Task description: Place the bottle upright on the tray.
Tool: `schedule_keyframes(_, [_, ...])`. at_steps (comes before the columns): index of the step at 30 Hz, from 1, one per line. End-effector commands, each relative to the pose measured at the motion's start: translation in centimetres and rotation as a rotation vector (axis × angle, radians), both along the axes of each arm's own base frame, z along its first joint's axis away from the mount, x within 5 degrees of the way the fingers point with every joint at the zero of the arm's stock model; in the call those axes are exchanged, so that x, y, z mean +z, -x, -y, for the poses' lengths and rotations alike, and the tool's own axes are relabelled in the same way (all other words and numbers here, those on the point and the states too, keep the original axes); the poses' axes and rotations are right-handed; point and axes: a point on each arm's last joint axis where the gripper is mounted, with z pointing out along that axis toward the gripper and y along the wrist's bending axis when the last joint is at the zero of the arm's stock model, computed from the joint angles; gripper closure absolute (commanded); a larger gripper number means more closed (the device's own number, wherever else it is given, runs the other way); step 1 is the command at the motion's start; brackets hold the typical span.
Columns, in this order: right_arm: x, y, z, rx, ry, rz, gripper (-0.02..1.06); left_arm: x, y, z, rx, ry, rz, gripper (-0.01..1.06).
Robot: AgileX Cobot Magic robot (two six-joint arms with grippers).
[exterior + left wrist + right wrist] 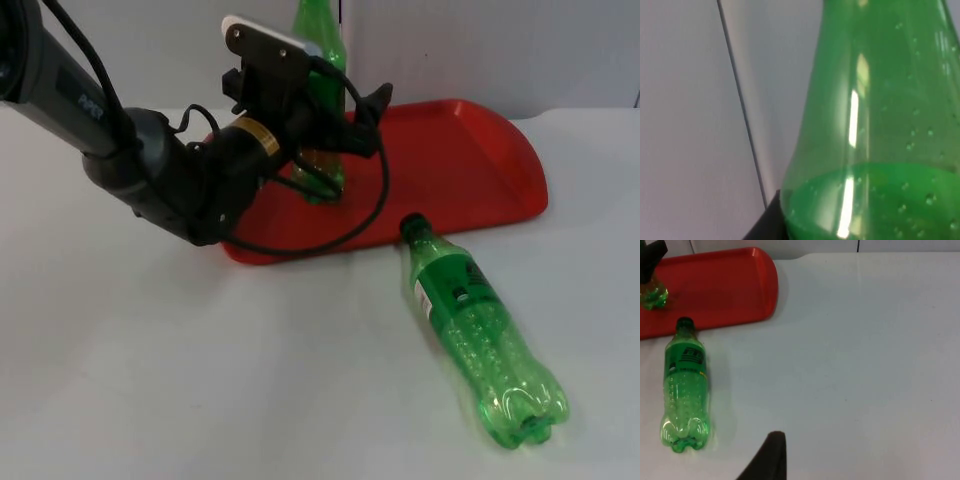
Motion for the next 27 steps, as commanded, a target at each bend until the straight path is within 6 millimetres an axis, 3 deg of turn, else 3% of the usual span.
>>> schedule_keyframes(1, [0.1,0.0,0.0,-0.005,-0.005,0.010,0.00,0.0,0.3,-0.4,0.018,0.011,-0.018,0.00])
schedule_keyframes(17, [0.1,0.0,0.0,-0.005,-0.005,0.010,0.00,-0.3,1.0,-1.0,0.051,0.009,-0.034,0.00])
schedule_keyframes(27, [0.1,0.0,0.0,-0.005,-0.005,0.010,0.00,-0.1,4.4,-2.6,0.069,-0.039,-0.048,0.00])
